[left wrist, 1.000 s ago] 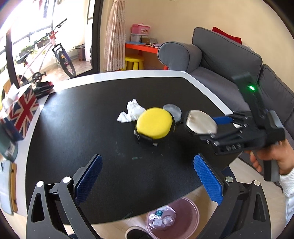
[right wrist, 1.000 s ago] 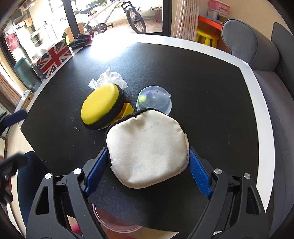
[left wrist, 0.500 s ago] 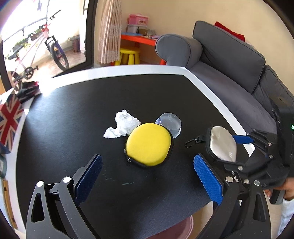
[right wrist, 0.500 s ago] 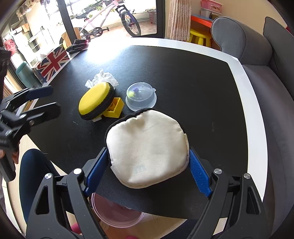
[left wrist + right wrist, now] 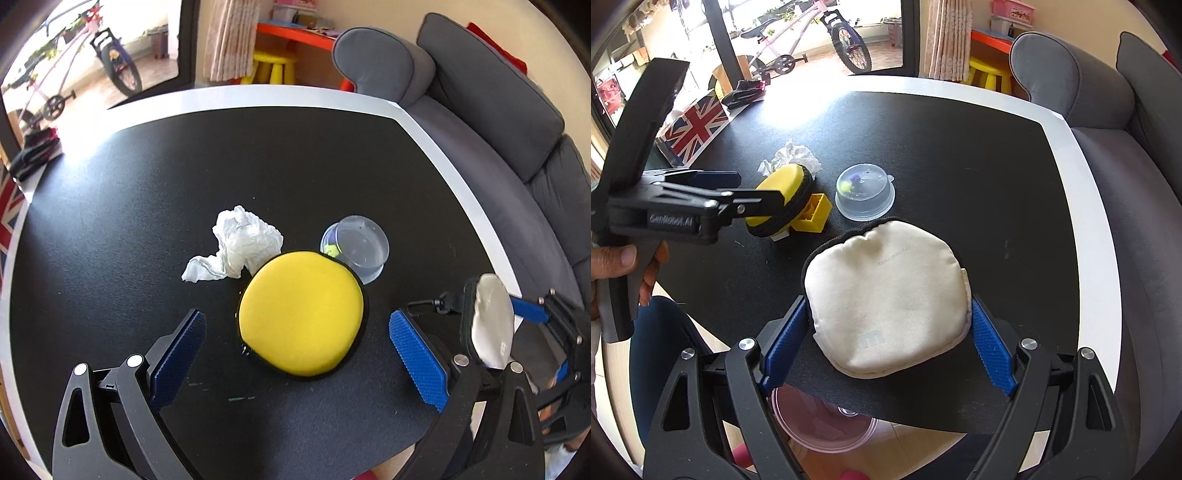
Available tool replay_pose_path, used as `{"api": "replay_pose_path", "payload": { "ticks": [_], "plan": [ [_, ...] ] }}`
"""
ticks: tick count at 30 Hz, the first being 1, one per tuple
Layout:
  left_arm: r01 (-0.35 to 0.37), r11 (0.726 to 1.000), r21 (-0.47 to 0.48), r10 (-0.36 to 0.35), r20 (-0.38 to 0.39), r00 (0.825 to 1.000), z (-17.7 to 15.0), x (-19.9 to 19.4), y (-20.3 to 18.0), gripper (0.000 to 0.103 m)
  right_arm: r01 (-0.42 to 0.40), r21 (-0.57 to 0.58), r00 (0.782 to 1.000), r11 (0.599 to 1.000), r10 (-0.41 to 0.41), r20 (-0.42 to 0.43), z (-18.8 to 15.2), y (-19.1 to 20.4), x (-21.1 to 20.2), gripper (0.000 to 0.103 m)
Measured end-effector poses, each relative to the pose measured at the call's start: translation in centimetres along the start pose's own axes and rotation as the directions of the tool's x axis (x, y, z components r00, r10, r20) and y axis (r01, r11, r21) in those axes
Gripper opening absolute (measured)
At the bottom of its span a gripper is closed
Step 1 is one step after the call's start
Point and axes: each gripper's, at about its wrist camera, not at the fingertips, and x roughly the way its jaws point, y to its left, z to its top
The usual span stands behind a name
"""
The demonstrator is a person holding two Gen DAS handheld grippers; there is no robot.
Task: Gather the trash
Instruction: 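Grasp the yellow zip case with the left gripper while the right gripper holds the pouch, then carry both items over the wastebasket and release the pouch from the right gripper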
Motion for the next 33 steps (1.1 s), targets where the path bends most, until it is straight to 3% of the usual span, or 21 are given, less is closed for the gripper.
{"api": "replay_pose_path", "payload": {
  "ticks": [13, 15, 17, 20, 28, 33],
  "plan": [
    [0.043, 0.996, -0.081, -0.045, -0.031, 0.998, 0.1, 2.0, 0.7, 0.095, -0.006, 0.001, 1.000, 1.000, 0.006, -0.003, -0.1, -0.1, 0.2, 0.083],
    [0.048, 0.995, -0.085, -0.051, -0.033, 0.998, 0.1, 2.2, 0.7, 0.091, -0.008, 0.000, 1.000, 1.000, 0.008, -0.005, -0.2, -0.1, 0.3, 0.083],
    [0.051, 0.994, -0.092, -0.055, -0.043, 0.998, 0.1, 2.6, 0.8, 0.081, -0.006, -0.002, 1.000, 1.000, 0.006, -0.008, -0.2, 0.0, 0.3, 0.083],
    [0.056, 0.994, -0.090, -0.060, -0.043, 0.997, 0.4, 2.8, 0.6, 0.080, -0.006, -0.003, 1.000, 1.000, 0.006, -0.008, -0.2, 0.0, 0.3, 0.083],
    [0.047, 0.997, -0.065, -0.046, 0.008, 0.999, 0.2, 1.3, 0.5, 0.078, -0.002, -0.003, 1.000, 1.000, 0.002, 0.001, 0.0, 0.0, 0.3, 0.083],
    [0.008, 1.000, 0.009, -0.008, 0.065, 0.998, -0.8, -1.3, -0.2, 0.078, 0.004, -0.002, 1.000, 1.000, -0.004, 0.018, -0.1, 0.1, -0.2, 0.083]
  ]
}}
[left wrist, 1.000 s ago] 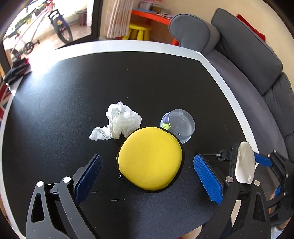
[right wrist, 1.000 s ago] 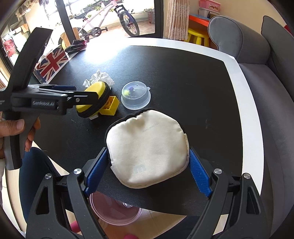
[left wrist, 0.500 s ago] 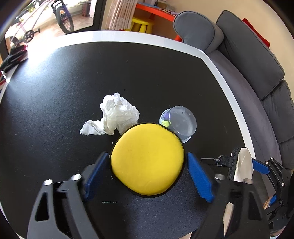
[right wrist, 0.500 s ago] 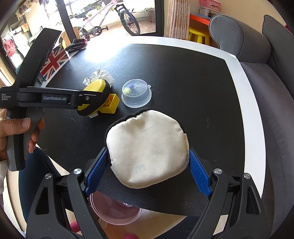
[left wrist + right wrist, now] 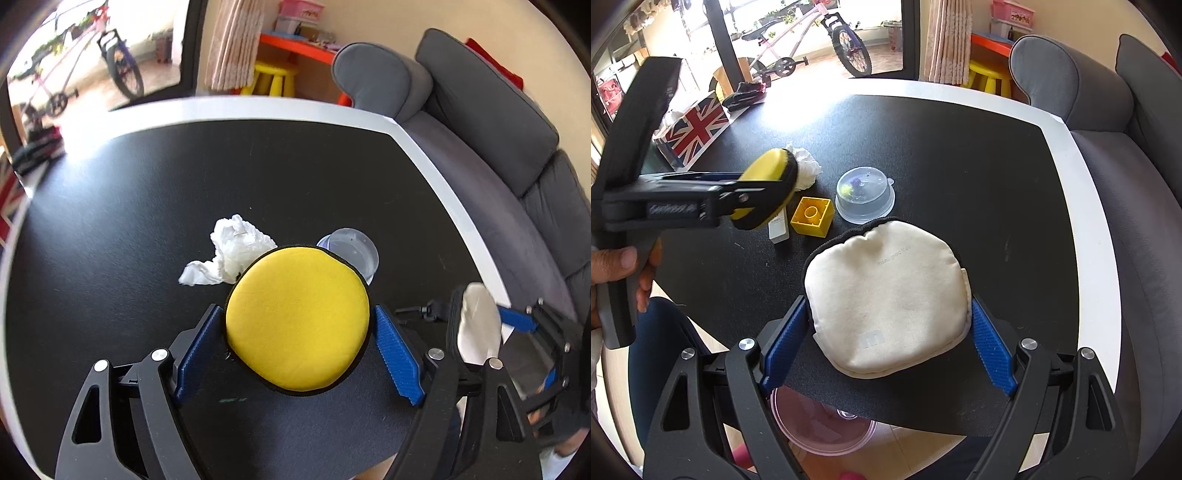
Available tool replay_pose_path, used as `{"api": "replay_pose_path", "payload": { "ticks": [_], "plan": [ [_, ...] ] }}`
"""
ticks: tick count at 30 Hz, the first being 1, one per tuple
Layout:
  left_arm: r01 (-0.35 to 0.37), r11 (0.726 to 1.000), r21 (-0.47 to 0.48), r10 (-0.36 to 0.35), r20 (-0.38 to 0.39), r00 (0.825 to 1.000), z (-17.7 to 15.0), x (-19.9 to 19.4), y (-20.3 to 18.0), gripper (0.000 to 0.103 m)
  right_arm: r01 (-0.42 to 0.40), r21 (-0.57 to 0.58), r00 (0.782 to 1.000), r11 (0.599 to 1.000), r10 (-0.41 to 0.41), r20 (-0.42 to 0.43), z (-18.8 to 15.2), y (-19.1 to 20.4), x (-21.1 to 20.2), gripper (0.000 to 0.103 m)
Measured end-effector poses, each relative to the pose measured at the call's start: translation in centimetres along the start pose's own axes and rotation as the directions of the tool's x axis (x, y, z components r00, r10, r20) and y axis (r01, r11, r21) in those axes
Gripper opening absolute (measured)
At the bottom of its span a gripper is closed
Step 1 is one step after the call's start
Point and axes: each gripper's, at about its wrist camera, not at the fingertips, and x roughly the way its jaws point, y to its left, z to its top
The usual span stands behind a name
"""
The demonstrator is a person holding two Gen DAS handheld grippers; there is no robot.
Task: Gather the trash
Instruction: 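Carry both items over the wastebasket and release the pouch from the right gripper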
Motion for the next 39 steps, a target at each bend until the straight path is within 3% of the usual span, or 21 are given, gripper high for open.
{"api": "replay_pose_path", "payload": {
  "ticks": [8, 18, 28, 39],
  "plan": [
    [-0.046, 0.992, 0.114, 0.035, 0.099, 0.994, -2.5, -4.7, -1.3, 0.078, 0.014, -0.009, 0.999, 1.000, -0.014, 0.052, -0.8, 0.7, -1.4, 0.083],
    [-0.039, 0.980, 0.195, -0.002, 0.207, 0.978, -7.7, -9.9, -3.2, 0.078, -0.003, -0.051, 0.993, 0.999, 0.009, 0.117, -4.1, 2.8, -4.3, 0.083],
    [0.007, 0.974, 0.227, -0.048, 0.175, 0.983, -13.1, -10.2, -4.0, 0.078, -0.029, -0.083, 0.987, 0.996, 0.042, 0.154, -9.1, 5.0, -6.7, 0.083],
    [0.015, 0.982, 0.188, -0.040, 0.127, 0.991, -18.0, -9.0, -3.6, 0.078, -0.081, -0.133, 0.992, 0.988, 0.093, 0.084, -13.9, 7.7, -5.5, 0.083]
  ]
}}
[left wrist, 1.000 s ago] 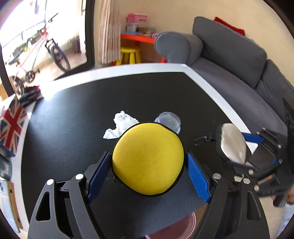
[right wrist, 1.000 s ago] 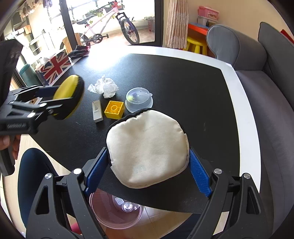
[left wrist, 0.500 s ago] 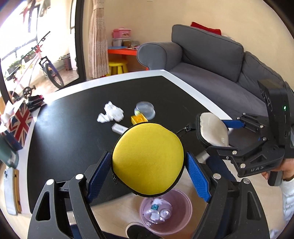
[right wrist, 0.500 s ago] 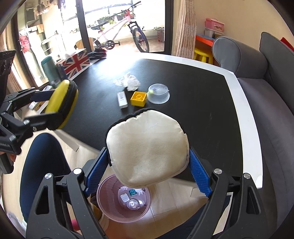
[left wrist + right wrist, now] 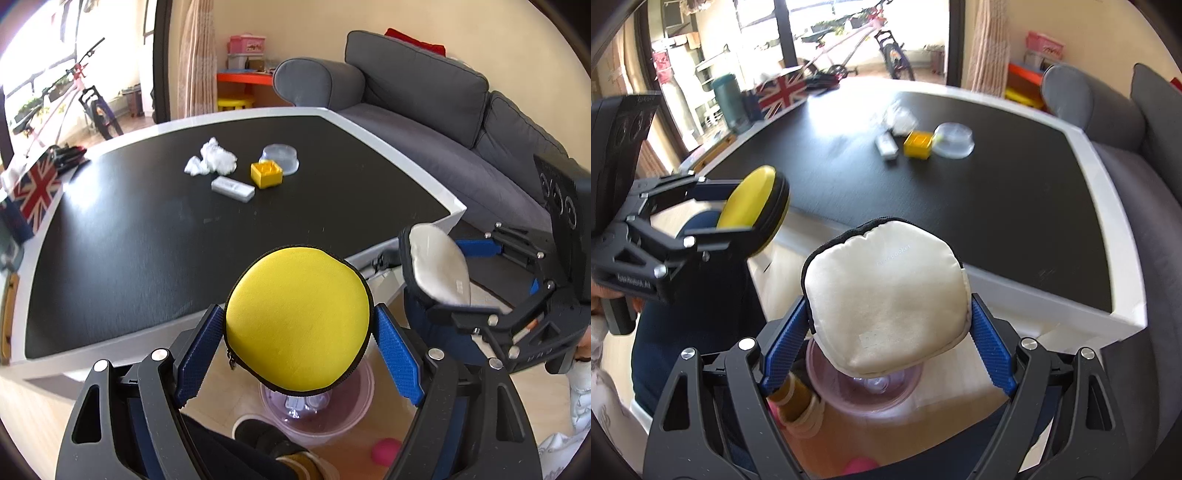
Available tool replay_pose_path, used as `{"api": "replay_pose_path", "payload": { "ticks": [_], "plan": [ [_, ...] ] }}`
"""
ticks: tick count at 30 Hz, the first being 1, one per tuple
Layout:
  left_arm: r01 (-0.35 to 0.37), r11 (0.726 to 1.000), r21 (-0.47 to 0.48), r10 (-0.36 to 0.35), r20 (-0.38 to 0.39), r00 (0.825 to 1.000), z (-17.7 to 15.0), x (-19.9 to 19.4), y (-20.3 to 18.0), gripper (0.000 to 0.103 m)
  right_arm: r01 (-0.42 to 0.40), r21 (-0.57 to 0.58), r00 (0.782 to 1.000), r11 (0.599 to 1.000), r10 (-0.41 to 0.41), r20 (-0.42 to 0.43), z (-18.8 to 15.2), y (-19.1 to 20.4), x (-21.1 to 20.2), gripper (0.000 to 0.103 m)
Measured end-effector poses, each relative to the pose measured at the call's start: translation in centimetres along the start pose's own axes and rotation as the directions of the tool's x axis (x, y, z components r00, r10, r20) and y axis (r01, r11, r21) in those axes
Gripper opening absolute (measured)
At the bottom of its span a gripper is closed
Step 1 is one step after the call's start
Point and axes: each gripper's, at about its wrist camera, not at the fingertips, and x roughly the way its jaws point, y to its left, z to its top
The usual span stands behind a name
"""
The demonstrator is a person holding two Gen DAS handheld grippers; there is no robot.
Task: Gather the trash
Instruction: 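Carry both items over the wastebasket and release the pouch from the right gripper, then open the left gripper to drop the yellow case into the wastebasket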
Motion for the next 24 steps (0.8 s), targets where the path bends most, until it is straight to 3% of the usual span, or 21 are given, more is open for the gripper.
{"api": "replay_pose_path", "payload": {
  "ticks": [6, 10, 24],
  "plan": [
    [0.005, 1.000, -0.019, -0.006, -0.020, 1.000, -1.3, 0.0, 0.3, 0.078, -0.056, 0.010, 0.996, 0.998, 0.057, -0.072, -2.3, 0.8, 2.8, 0.083],
    [0.010, 1.000, -0.020, -0.010, -0.023, 1.000, -1.5, -0.1, 0.3, 0.078, -0.082, 0.014, 0.991, 0.997, 0.083, -0.105, -2.7, 0.8, 3.9, 0.089],
    [0.029, 0.999, -0.016, -0.030, -0.045, 0.999, -2.0, 0.5, -0.1, 0.078, -0.032, 0.066, 0.998, 0.997, 0.035, -0.058, -1.7, -1.0, 2.2, 0.095]
  ]
}}
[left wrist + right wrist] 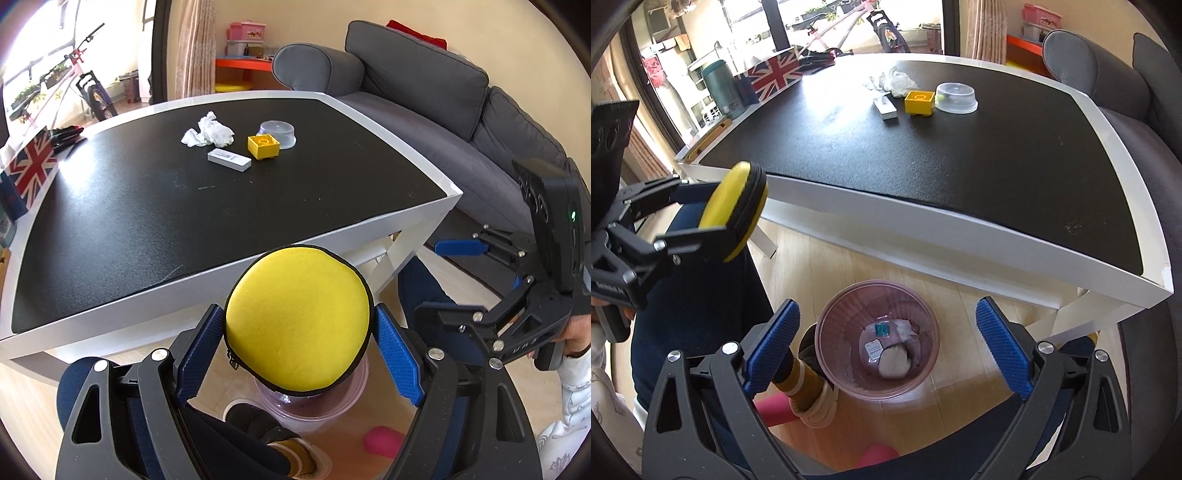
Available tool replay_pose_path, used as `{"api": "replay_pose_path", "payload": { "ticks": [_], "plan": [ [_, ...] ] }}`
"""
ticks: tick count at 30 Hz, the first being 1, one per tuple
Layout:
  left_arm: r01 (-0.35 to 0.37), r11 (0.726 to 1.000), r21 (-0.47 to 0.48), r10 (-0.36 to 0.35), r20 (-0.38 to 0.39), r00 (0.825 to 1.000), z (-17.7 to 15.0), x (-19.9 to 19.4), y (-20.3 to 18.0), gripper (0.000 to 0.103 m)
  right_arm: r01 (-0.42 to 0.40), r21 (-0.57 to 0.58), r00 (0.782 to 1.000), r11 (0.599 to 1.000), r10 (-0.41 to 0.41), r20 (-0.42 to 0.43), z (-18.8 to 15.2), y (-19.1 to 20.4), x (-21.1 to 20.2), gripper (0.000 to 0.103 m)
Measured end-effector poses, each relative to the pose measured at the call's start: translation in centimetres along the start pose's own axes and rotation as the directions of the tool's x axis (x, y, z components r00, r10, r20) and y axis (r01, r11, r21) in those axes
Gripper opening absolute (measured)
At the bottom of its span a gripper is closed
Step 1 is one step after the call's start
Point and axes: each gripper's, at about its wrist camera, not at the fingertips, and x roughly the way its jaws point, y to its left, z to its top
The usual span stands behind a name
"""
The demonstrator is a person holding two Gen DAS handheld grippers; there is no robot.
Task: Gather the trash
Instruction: 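Open the left gripper to drop the yellow case into the wastebasket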
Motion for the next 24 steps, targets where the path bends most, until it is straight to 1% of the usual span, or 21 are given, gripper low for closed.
{"api": "replay_pose_path", "payload": {
  "ticks": [10, 16, 19, 20, 21, 24],
  "plan": [
    [0.026, 0.999, 0.025, -0.024, -0.059, 0.998, -0.6, 2.2, -1.1, 0.078, 0.031, 0.034, 0.999, 0.999, -0.032, 0.025, 0.2, -1.2, -1.3, 0.095],
    [0.053, 0.998, 0.033, -0.050, -0.072, 0.996, -0.5, 2.7, -2.0, 0.079, 0.042, 0.053, 0.998, 0.998, -0.044, 0.046, 0.3, -2.0, -2.4, 0.095],
    [0.062, 0.997, 0.037, -0.060, -0.075, 0.995, -0.3, 2.9, -2.3, 0.080, 0.044, 0.061, 0.998, 0.997, -0.047, 0.053, 0.3, -2.3, -2.7, 0.095],
    [0.062, 0.997, 0.034, -0.060, -0.075, 0.995, -0.3, 3.0, -2.3, 0.088, 0.044, 0.063, 0.997, 0.997, -0.047, 0.053, 0.3, -2.4, -2.7, 0.095],
    [0.058, 0.998, 0.030, -0.056, -0.066, 0.996, -0.3, 2.9, -2.3, 0.094, 0.044, 0.065, 0.997, 0.997, -0.048, 0.054, 0.4, -2.4, -2.8, 0.095],
    [0.050, 0.998, 0.024, -0.048, -0.062, 0.997, -0.1, 2.8, -2.2, 0.095, 0.045, 0.070, 0.997, 0.997, -0.048, 0.055, 0.3, -2.5, -2.8, 0.095]
  ]
}}
